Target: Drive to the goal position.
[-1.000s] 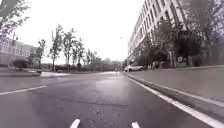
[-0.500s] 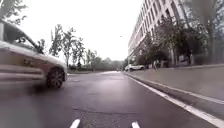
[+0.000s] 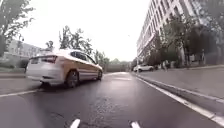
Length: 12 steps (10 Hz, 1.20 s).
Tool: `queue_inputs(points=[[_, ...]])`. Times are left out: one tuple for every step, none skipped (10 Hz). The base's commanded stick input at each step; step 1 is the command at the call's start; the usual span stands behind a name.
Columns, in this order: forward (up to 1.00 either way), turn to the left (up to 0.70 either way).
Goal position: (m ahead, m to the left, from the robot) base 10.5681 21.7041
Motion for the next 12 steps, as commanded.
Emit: queue_inputs(points=[[0.7,0.14],[0.7,0.14],[0.7,0.14],[0.7,0.14],[0.7,0.14],[0.7,0.14],[0.7,0.14],[0.7,0.14],[0.7,0.14],[0.7,0.14],[0.7,0.14],[0.7,0.14]])
